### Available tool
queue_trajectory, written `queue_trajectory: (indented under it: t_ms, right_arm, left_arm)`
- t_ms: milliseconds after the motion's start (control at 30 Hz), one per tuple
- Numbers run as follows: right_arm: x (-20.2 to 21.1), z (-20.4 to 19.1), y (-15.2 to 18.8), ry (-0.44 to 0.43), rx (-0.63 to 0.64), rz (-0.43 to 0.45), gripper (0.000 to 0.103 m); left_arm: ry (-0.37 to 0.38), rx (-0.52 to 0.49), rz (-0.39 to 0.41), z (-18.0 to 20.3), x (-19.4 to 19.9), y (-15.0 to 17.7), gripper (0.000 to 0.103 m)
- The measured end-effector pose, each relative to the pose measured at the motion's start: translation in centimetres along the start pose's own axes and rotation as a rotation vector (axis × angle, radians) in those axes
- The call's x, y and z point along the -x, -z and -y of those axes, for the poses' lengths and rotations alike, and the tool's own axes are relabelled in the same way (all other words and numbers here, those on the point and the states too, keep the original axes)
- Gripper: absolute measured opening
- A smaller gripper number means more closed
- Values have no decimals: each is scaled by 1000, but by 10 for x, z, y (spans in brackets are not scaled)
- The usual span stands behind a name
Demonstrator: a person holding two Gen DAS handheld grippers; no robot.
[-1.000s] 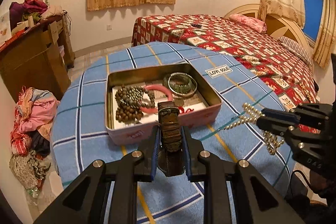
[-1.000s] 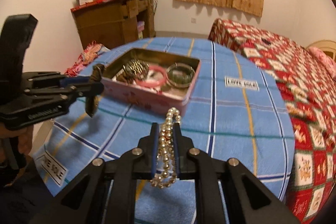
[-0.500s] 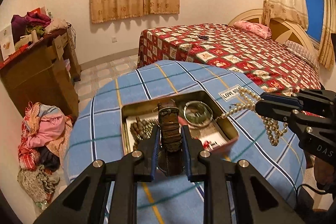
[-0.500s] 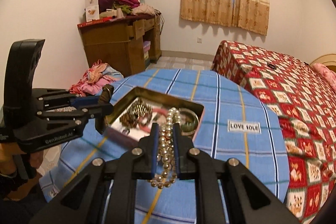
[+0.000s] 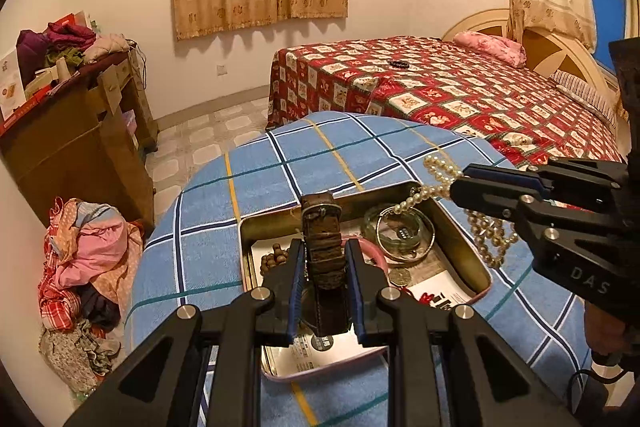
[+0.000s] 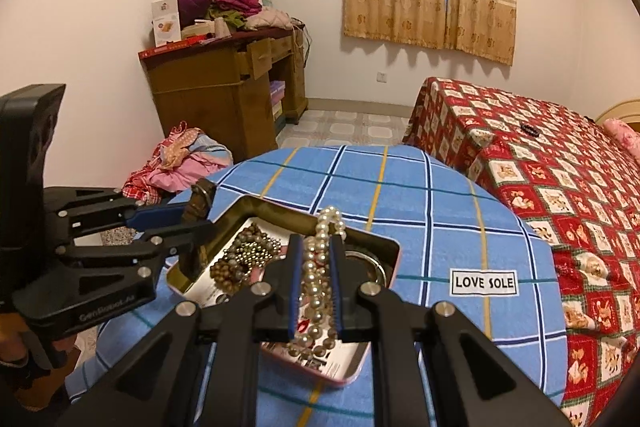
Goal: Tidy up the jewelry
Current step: 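Carry the watch and pearl necklace with both tools over the tin, then open both tools to drop the watch and necklace into the tin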
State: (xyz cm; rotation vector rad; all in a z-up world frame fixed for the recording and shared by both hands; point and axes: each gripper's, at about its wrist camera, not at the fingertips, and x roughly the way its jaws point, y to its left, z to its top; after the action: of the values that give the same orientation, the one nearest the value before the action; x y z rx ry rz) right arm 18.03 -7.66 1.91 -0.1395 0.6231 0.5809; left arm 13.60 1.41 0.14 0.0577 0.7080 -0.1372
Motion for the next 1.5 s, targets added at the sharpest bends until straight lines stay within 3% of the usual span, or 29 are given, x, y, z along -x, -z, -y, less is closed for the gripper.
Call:
queue_trajectory:
  t_ms: [700, 733, 800, 900, 967, 1033, 1500]
  right_arm:
    - [-43, 0, 15, 19, 17, -111, 15]
    - [-43, -2, 17, 40, 31, -104, 17]
    - [-41, -1, 20, 48, 27, -102, 29]
    - [-37, 2, 21, 61, 21, -97, 33]
    - [-34, 4, 21, 67, 13, -88, 44]
    - [-28, 7, 20, 70, -4, -72, 48]
    - [-8, 7, 18, 61, -36, -27, 56]
  left_arm:
    - [9, -3, -68, 0, -27, 9, 23]
    - [-1, 4, -61, 0, -26, 9, 41]
    - [-17, 27, -41, -3, -21, 10, 76]
    - [-14, 54, -19, -7, -13, 9, 76]
    - [-13, 49, -11, -6, -9, 9, 76]
    - [-11, 47, -9, -6, -5, 10, 76]
    - [-28, 68, -3, -9, 8, 20, 76]
